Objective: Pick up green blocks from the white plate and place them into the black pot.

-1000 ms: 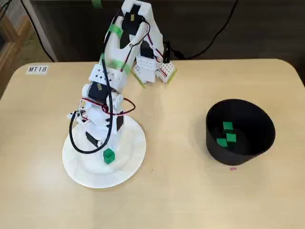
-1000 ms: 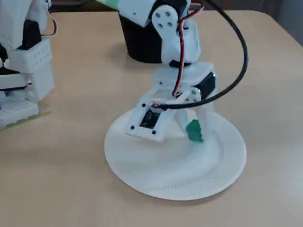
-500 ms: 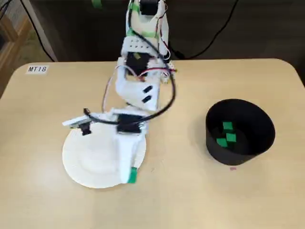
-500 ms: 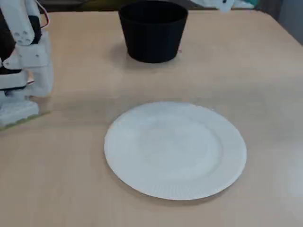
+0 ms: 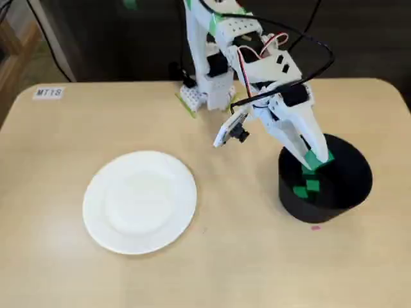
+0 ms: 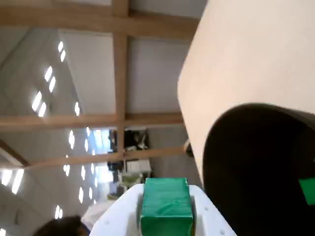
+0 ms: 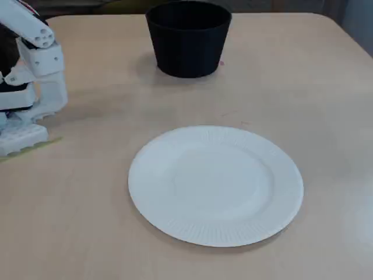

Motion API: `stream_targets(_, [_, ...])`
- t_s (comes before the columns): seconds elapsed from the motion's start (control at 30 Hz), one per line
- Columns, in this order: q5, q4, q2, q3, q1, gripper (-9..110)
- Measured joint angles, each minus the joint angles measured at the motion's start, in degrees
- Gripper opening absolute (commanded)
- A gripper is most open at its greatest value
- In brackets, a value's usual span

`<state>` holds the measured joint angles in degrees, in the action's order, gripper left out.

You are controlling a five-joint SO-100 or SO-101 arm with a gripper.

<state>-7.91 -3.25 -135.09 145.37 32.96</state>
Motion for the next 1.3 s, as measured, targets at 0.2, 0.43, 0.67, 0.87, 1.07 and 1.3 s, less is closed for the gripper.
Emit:
stream_targets(0.2, [0.62, 0.09, -5.8, 8.0, 5.63, -2])
stream_targets(0.43, [0.7, 0.44, -5.98, 8.44, 6.42, 9])
stream_targets(0.67, [0.62, 0.53, -5.71, 8.44, 3.52, 31])
stream_targets(0.87, [0.44, 0.7, -5.71, 8.44, 1.32, 29])
stream_targets(1.07, [-0.7, -4.48, -5.71, 4.92, -0.18, -2])
stream_targets(1.3, [-1.14, -32.96, -5.71, -18.37, -11.07, -2])
